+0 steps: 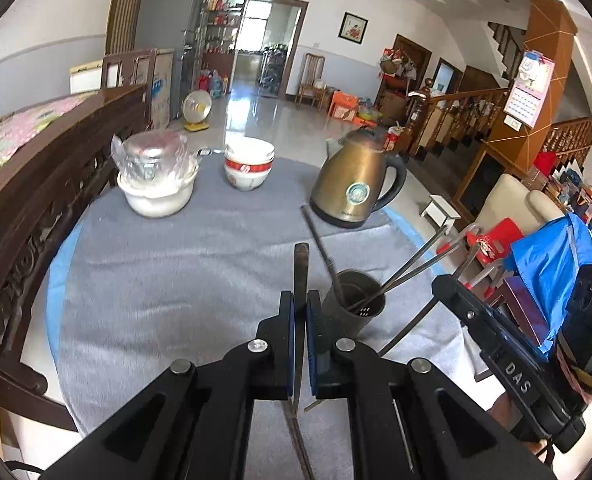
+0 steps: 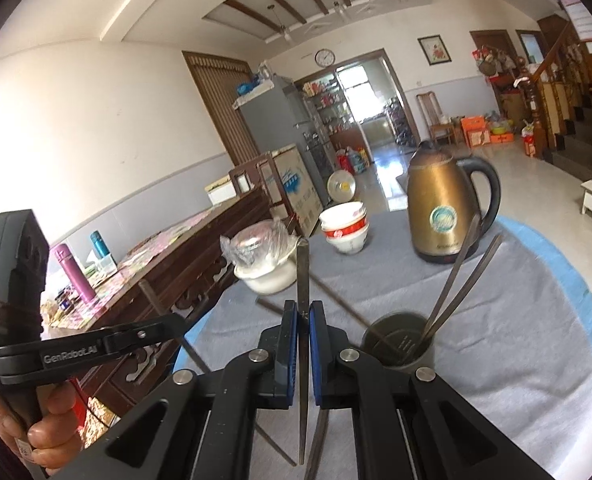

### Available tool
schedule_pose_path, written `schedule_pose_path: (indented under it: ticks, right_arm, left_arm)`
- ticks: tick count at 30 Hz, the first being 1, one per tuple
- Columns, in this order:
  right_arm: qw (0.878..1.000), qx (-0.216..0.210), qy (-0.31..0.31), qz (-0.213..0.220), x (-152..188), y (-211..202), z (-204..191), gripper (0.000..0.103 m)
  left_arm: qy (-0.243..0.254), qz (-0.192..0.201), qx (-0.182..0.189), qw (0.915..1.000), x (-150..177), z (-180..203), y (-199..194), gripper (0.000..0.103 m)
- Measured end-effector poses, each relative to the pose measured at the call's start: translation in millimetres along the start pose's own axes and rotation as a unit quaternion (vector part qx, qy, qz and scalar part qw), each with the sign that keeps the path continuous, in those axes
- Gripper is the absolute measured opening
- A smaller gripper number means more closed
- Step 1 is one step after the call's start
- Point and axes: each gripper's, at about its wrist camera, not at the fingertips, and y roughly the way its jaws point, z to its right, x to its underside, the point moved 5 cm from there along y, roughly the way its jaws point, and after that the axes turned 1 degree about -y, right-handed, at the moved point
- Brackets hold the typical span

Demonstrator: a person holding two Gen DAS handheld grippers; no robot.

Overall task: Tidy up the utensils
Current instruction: 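Lift the held chopsticks upright and carry them above the grey holder with both tools, then lower the chopsticks into the grey holder and open both tools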

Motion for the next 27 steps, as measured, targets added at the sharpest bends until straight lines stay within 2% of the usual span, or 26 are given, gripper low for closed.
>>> schedule_pose_path:
  ticks: [9, 18, 27]
  right_arm:
    - [0.999, 0.028, 0.000, 0.038, -34.8, -16.0, 20.6, 0.006]
    - [0.996, 0.049, -0.004, 0.073, -64.4, -22.9, 29.6, 0.006]
    - [0.990, 0.080, -0.002, 0.114, -86.0, -22.2, 39.5, 0.007]
  left_arm:
    - [0.022, 0.019, 0.013, 0.9995, -24.1, 32.7, -5.9, 0.006]
    - [0.037, 0.054, 0.017, 0.9977, -59.2, 63.0, -7.7, 0.006]
    - [0.036, 0.095, 0.010, 0.9948, -89.8, 86.1, 9.3, 0.006]
